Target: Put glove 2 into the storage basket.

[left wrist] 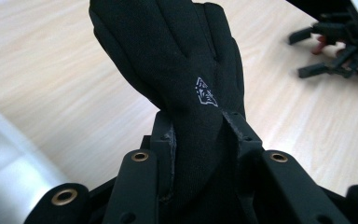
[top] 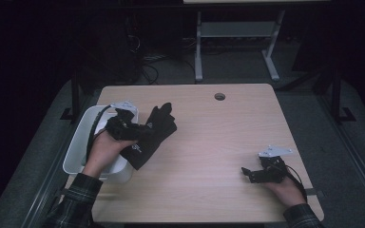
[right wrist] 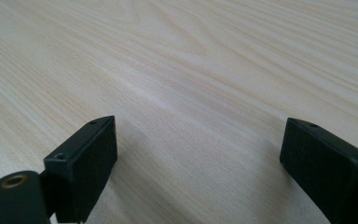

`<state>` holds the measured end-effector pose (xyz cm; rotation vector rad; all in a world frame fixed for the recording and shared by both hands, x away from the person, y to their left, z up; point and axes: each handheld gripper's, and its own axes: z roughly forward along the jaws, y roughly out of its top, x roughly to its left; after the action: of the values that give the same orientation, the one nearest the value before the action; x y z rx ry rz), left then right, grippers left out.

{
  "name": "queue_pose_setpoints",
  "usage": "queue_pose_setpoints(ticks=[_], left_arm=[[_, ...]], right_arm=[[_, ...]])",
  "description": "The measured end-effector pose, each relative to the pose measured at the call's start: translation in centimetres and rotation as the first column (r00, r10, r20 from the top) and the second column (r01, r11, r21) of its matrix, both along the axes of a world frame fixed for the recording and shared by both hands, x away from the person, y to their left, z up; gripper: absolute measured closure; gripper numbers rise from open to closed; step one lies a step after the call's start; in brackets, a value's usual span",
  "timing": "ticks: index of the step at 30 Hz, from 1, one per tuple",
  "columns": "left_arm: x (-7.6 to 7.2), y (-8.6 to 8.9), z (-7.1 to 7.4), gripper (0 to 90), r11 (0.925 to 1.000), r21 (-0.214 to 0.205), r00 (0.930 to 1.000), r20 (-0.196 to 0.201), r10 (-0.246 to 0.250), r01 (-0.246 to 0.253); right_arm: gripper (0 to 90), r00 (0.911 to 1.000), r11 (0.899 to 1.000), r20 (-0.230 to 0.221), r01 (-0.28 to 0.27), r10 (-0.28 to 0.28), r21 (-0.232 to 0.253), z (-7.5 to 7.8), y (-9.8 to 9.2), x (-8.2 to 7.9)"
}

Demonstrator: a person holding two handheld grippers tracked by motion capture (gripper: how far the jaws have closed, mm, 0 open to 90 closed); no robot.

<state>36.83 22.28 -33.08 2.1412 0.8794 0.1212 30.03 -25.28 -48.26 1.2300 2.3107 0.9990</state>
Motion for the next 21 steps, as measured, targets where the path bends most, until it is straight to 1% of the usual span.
queue_pose_setpoints(ticks=[5,6,11,13,15,16,17,18,19,21], left_arm=[[0.4,2.9,0.3,67.9,0.9974,-0.002,0.9974,0.000,0.072,-0.072],[0.4,3.7,0.3,67.9,0.9959,-0.007,0.9959,-0.003,0.090,-0.090],[0.6,6.4,0.2,67.9,0.9882,-0.009,0.9882,-0.005,0.153,-0.153],[0.6,7.4,0.1,67.9,0.9835,-0.010,0.9835,-0.009,0.181,-0.181],[0.7,8.4,-0.1,67.9,0.9801,-0.009,0.9801,-0.012,0.198,-0.198],[0.7,9.0,-0.3,67.8,0.9760,-0.010,0.9759,-0.016,0.217,-0.218],[0.8,9.3,-0.4,67.8,0.9741,-0.010,0.9740,-0.018,0.226,-0.226],[0.9,9.9,-0.7,67.7,0.9704,-0.009,0.9703,-0.023,0.241,-0.241],[0.9,10.2,-0.8,67.7,0.9684,-0.005,0.9682,-0.025,0.249,-0.249],[1.1,11.1,-1.3,67.6,0.9620,0.007,0.9615,-0.030,0.273,-0.273]], right_arm=[[10.8,1.0000,1.000,0.002,-0.001,0.001,0.000,0.0,0.0,0.0],[10.8,1.0000,1.000,0.002,-0.001,0.001,-0.001,0.0,0.0,0.0],[10.8,1.0000,1.000,0.003,-0.001,0.001,0.000,0.0,0.0,0.0],[10.8,1.0000,1.000,0.003,-0.001,0.001,-0.001,0.0,0.0,0.0],[10.8,1.0000,1.000,0.003,-0.001,0.001,0.000,0.0,0.0,0.0],[10.8,1.0000,1.000,0.003,-0.001,0.001,0.000,0.0,0.0,0.0],[10.8,1.0000,1.000,0.002,-0.001,0.001,0.000,0.0,0.0,0.0],[10.8,1.0000,1.000,0.001,0.000,0.000,0.001,0.0,0.0,0.0],[10.8,1.0000,1.000,0.003,-0.001,0.001,-0.001,0.0,0.0,0.0],[10.8,1.0000,1.000,0.003,-0.001,0.001,0.000,0.0,0.0,0.0]])
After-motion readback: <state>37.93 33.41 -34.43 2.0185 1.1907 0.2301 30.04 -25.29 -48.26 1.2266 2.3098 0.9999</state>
